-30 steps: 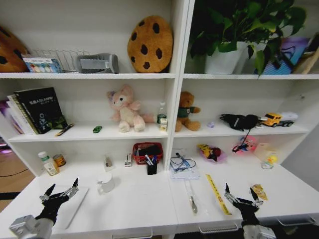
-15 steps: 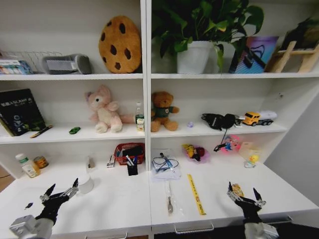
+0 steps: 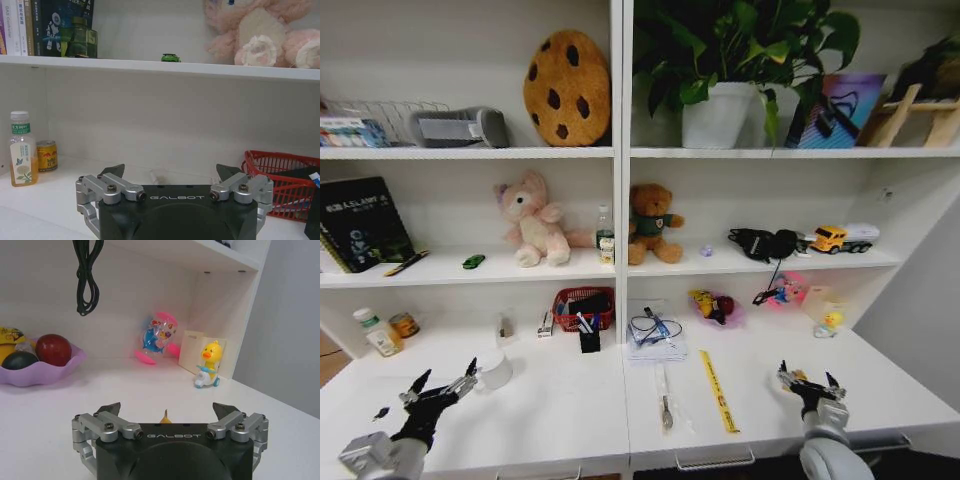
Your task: Organize the objects on the table.
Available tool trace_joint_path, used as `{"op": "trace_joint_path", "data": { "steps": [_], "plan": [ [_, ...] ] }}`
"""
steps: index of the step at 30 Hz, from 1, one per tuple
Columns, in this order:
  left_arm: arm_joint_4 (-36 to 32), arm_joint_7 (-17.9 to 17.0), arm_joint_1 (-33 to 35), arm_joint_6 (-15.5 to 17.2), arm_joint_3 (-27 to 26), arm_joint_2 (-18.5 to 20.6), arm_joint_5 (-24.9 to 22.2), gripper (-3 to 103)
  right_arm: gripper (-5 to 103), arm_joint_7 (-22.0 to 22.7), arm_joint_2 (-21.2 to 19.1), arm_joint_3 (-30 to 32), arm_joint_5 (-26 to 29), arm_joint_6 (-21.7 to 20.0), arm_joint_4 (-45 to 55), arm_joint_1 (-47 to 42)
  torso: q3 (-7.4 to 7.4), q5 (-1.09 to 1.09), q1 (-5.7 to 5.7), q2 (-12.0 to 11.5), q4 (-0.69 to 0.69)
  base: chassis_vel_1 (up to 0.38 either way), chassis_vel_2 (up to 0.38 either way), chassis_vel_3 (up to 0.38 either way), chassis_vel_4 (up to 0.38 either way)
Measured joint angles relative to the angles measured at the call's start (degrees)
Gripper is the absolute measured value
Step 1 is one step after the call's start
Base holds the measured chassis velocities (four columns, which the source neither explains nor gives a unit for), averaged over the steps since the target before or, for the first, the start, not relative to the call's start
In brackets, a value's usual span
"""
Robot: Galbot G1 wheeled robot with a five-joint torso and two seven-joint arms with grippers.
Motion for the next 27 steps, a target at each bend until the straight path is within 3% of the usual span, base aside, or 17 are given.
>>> {"op": "trace_joint_path", "data": {
  "steps": [3,8,15,17,18,20,25,26,27],
  "plan": [
    [0.0,0.0,0.0,0.0,0.0,0.0,0.0,100,90,0.2,-0.6,-1.6,-0.1,0.2,-2.7,1.8,0.00,0.00,0.00,0.0,0.01,0.000,0.000,0.000,0.000],
    [0.0,0.0,0.0,0.0,0.0,0.0,0.0,100,79,0.5,-0.7,-2.9,0.0,0.2,-5.0,3.2,0.00,0.01,0.00,0.0,0.01,0.000,0.000,0.000,0.000],
    [0.0,0.0,0.0,0.0,0.0,0.0,0.0,100,46,0.8,-1.0,-3.7,0.1,0.8,-7.3,4.4,0.00,-0.01,0.00,0.0,0.01,0.000,0.000,0.000,0.000],
    [0.0,0.0,0.0,0.0,0.0,0.0,0.0,100,46,0.8,-1.0,-3.7,0.1,0.9,-7.3,4.4,0.00,-0.01,0.00,0.0,0.01,0.000,0.000,0.000,0.000],
    [0.0,0.0,0.0,0.0,0.0,0.0,0.0,100,35,0.8,-1.2,-3.7,0.1,1.1,-7.3,4.3,0.00,0.00,0.00,0.0,0.01,0.000,0.000,0.000,0.000],
    [0.0,0.0,0.0,0.0,0.0,0.0,0.0,100,35,0.8,-1.3,-3.6,0.1,1.2,-7.3,4.3,0.00,0.00,0.00,0.0,0.01,0.000,0.000,0.000,0.000],
    [0.0,0.0,0.0,0.0,0.0,0.0,0.0,100,14,0.7,-1.5,-3.3,-0.2,1.7,-7.2,4.0,0.00,0.00,0.00,0.0,0.01,0.000,0.000,0.000,0.000],
    [0.0,0.0,0.0,0.0,0.0,0.0,0.0,100,14,0.7,-1.5,-3.3,-0.2,1.7,-7.2,4.0,0.00,0.00,0.00,0.0,0.01,0.000,0.000,0.000,0.000],
    [0.0,0.0,0.0,0.0,0.0,0.0,0.0,100,4,0.7,-1.5,-3.2,-0.3,1.8,-7.1,3.9,0.00,0.00,0.00,0.0,0.01,0.000,0.000,0.000,0.000]
  ]
}}
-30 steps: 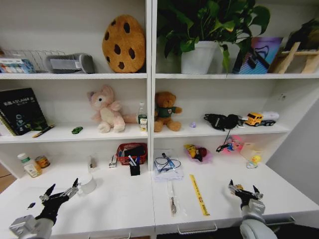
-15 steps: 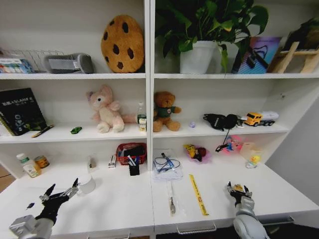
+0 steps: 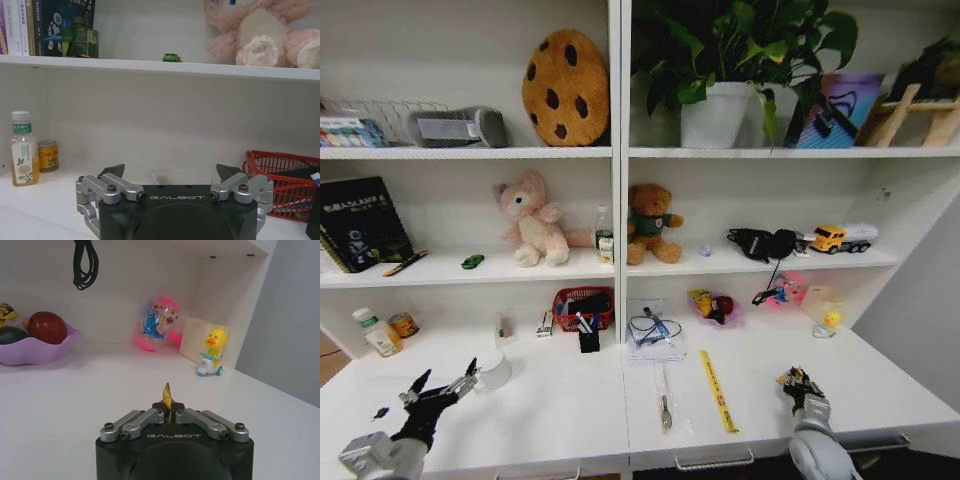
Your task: Organize the objects on the table.
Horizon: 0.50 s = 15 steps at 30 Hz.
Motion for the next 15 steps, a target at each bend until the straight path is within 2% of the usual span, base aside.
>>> {"op": "trace_joint_path", "data": {
  "steps": [8,11,14,15],
  "plan": [
    [0.0,0.0,0.0,0.0,0.0,0.0,0.0,100,0,-0.2,0.0,-0.3,-0.7,0.2,0.1,0.1,0.00,0.00,0.00,0.0,-0.01,0.000,0.000,0.000,0.000],
    [0.0,0.0,0.0,0.0,0.0,0.0,0.0,100,0,-1.8,-0.5,-1.6,-0.9,1.8,0.3,1.2,0.00,0.00,0.00,0.0,-0.02,0.000,0.000,0.000,0.000],
    [0.0,0.0,0.0,0.0,0.0,0.0,0.0,100,0,-5.0,-2.0,-5.5,-0.4,6.2,-1.0,5.8,0.00,0.01,0.00,0.0,-0.01,0.000,0.000,0.000,0.000],
    [0.0,0.0,0.0,0.0,0.0,0.0,0.0,100,0,-5.0,-2.0,-5.5,-0.4,6.2,-1.0,5.8,0.00,0.01,0.00,0.0,-0.01,0.000,0.000,0.000,0.000]
  ]
}}
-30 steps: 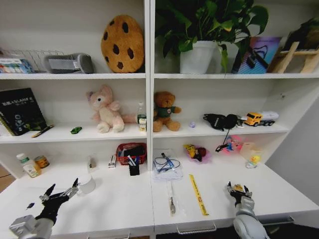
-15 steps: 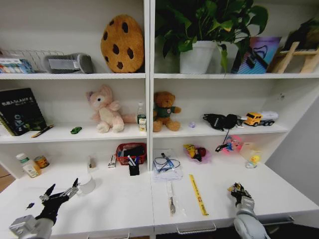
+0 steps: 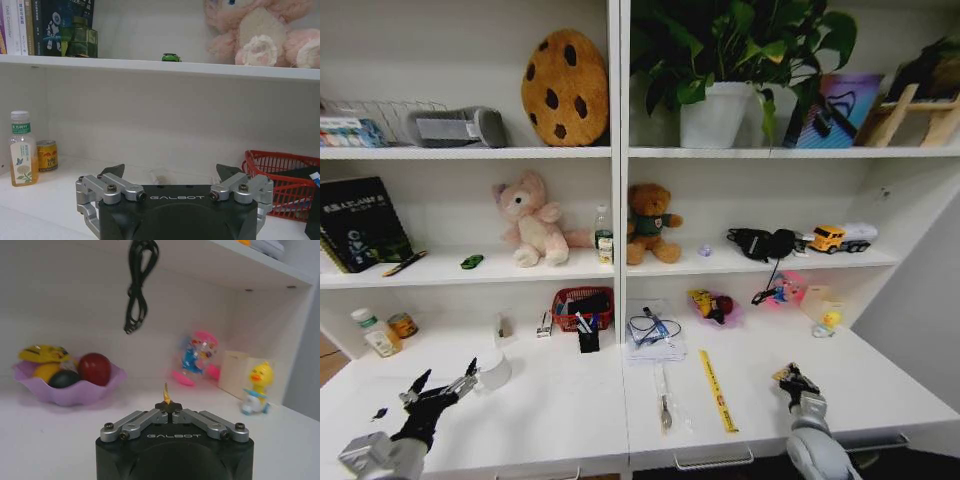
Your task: Organize the objects on the table.
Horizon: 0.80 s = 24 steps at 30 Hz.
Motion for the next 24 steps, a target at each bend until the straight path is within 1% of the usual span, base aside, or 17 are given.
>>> {"op": "trace_joint_path", "data": {
  "steps": [1,2,3,4,5,6,9,10,13,14,15,17,19,20,21,22,24],
  "plan": [
    [0.0,0.0,0.0,0.0,0.0,0.0,0.0,100,0,-0.9,-0.6,-1.8,0.4,1.3,-0.9,2.3,0.00,0.00,0.00,0.0,0.01,0.000,0.000,0.000,0.000],
    [0.0,0.0,0.0,0.0,0.0,0.0,0.0,100,0,-0.9,-0.6,-1.8,0.4,1.3,-0.9,2.3,0.00,0.00,0.00,0.0,0.01,0.000,0.000,0.000,0.000],
    [0.0,0.0,0.0,0.0,0.0,0.0,0.0,100,0,-1.4,-1.2,-3.4,0.9,1.8,-1.9,4.7,0.00,0.01,0.00,0.0,0.01,0.000,0.000,0.000,0.000],
    [0.0,0.0,0.0,0.0,0.0,0.0,0.0,100,0,-2.2,-2.1,-5.9,1.7,2.2,-3.8,8.9,0.00,0.00,0.01,0.0,0.01,0.000,0.000,0.000,0.000],
    [0.0,0.0,0.0,0.0,0.0,0.0,0.0,100,0,-2.8,-2.7,-7.4,2.1,2.3,-5.1,11.7,0.00,-0.02,0.02,0.0,0.02,0.000,0.000,0.000,0.000],
    [0.0,0.0,0.0,0.0,0.0,0.0,0.0,100,0,-2.8,-2.7,-7.4,2.1,2.3,-5.1,11.7,0.00,-0.02,0.02,0.0,0.02,0.000,0.000,0.000,0.000],
    [0.0,0.0,0.0,0.0,0.0,0.0,0.0,100,0,-3.9,-3.6,-11.4,2.9,2.3,-9.8,18.9,0.00,-0.01,0.02,0.0,0.02,0.000,0.000,0.000,0.000],
    [0.0,0.0,0.0,0.0,0.0,0.0,0.0,100,0,-3.9,-3.6,-11.4,2.9,2.3,-9.8,18.9,0.00,-0.01,0.02,0.0,0.02,0.000,0.000,0.000,0.000],
    [0.0,0.0,0.0,0.0,0.0,0.0,0.0,100,0,-5.1,-3.9,-16.6,4.5,2.3,-16.1,26.6,0.01,-0.01,0.02,0.0,0.01,0.000,0.000,0.000,0.000],
    [0.0,0.0,0.0,0.0,0.0,0.0,0.0,100,0,-5.1,-3.9,-16.6,4.5,2.3,-16.1,26.6,0.01,-0.01,0.02,0.0,0.01,0.000,0.000,0.000,0.000],
    [0.0,0.0,0.0,0.0,0.0,0.0,0.0,100,0,-5.7,-4.0,-18.8,4.9,2.3,-18.6,29.2,0.01,-0.01,0.02,0.0,0.01,0.000,0.000,0.000,0.000],
    [0.0,0.0,0.0,0.0,0.0,0.0,0.0,100,0,-6.1,-3.6,-20.9,4.8,2.6,-21.8,32.2,0.01,-0.01,0.02,0.0,0.01,0.000,0.000,0.000,0.000],
    [0.0,0.0,0.0,0.0,0.0,0.0,0.0,100,0,-6.1,-3.3,-21.3,4.6,2.8,-23.1,33.2,0.00,-0.01,0.02,0.0,0.01,0.000,0.000,0.000,0.000],
    [0.0,0.0,0.0,0.0,0.0,0.0,0.0,100,-3,-6.2,-3.0,-21.6,4.5,2.9,-24.1,33.9,0.00,-0.01,0.02,0.0,0.01,0.000,0.000,0.000,0.000],
    [0.0,0.0,0.0,0.0,0.0,0.0,0.0,100,1,-6.2,-2.7,-21.7,4.1,3.1,-25.2,34.6,0.00,0.00,0.02,0.0,0.01,0.000,0.000,0.000,0.000],
    [0.0,0.0,0.0,0.0,0.0,0.0,0.0,100,1,-6.2,-2.7,-21.7,4.1,3.1,-25.2,34.6,0.00,0.00,0.02,0.0,0.01,0.000,0.000,0.000,0.000],
    [0.0,0.0,0.0,0.0,0.0,0.0,0.0,100,12,-6.1,-2.7,-21.6,3.5,3.5,-25.7,34.7,0.00,-0.01,0.02,0.0,0.00,0.000,0.000,0.000,0.000]
  ]
}}
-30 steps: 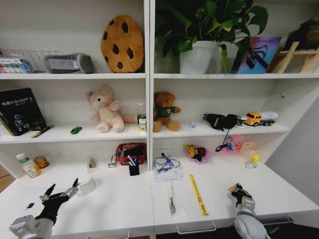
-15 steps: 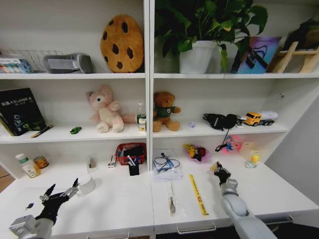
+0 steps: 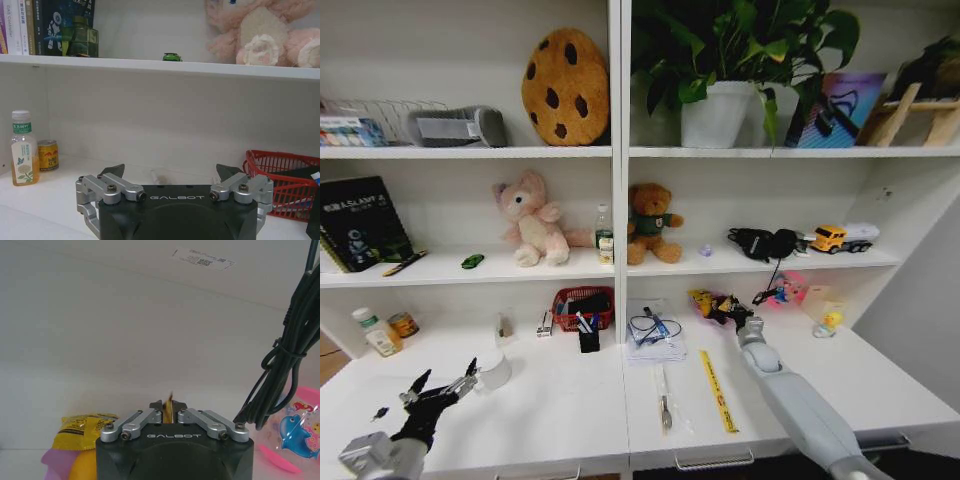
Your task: Organize the objects on the table.
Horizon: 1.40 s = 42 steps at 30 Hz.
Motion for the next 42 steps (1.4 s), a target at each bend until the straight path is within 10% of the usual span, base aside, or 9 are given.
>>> {"op": "trace_joint_path", "data": {
  "steps": [23,35,42],
  "plan": [
    [0.0,0.0,0.0,0.0,0.0,0.0,0.0,100,93,1.1,-2.8,21.3,-5.7,0.6,43.2,-43.2,-0.01,-0.01,-0.03,0.0,0.00,0.000,0.000,0.000,0.000],
    [0.0,0.0,0.0,0.0,0.0,0.0,0.0,100,100,-6.6,0.0,40.7,0.9,5.1,62.7,-66.3,-0.01,-0.01,-0.03,0.0,0.01,0.000,0.000,0.000,0.000],
    [0.0,0.0,0.0,0.0,0.0,0.0,0.0,100,100,-7.9,0.2,41.7,3.0,6.8,60.6,-66.1,0.00,0.01,-0.02,0.0,0.01,0.000,0.000,0.000,0.000]
  ]
}}
